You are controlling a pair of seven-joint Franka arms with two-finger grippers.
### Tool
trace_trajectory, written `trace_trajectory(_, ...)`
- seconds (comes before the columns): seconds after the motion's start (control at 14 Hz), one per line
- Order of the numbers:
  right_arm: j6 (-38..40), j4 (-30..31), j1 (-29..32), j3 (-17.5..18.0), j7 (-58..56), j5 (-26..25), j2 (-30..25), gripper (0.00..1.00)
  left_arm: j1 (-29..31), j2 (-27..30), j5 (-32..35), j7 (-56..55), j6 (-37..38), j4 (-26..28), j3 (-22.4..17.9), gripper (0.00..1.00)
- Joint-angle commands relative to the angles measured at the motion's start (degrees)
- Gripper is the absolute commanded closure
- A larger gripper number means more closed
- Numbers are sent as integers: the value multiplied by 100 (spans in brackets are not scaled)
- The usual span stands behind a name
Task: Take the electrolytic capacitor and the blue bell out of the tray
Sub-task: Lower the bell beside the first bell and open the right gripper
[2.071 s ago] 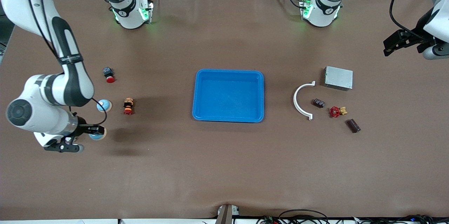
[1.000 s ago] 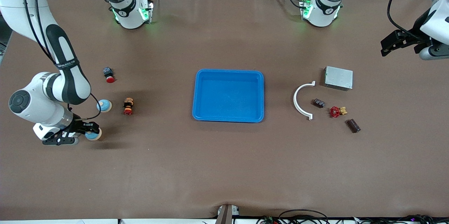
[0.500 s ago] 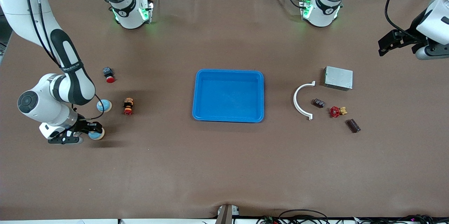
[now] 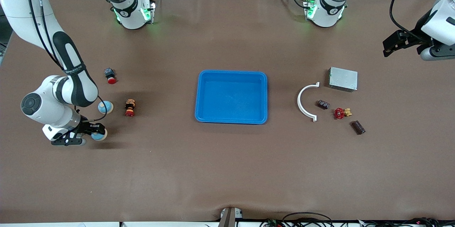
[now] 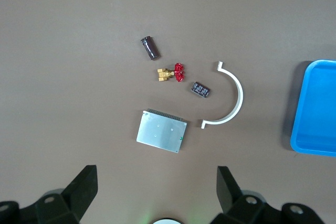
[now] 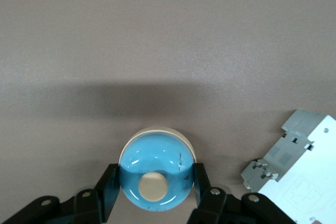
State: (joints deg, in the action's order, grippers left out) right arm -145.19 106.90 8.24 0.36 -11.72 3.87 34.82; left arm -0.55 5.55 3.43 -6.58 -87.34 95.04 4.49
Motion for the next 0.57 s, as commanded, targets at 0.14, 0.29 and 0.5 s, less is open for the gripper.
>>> trace_trajectory(0.14,-79,-11,134,87,-40,78,60,0,-7,-19,-114,-1,42,-3,17,0)
trace_trajectory(0.29,-79,-11,134,87,-40,78,51,0,-15,-19,-106,-1,42,-12,17,0)
trace_trajectory(0.5,16,-64,91,87,-58,61,-1,0,2,-18,-106,78,42,-73,17,0)
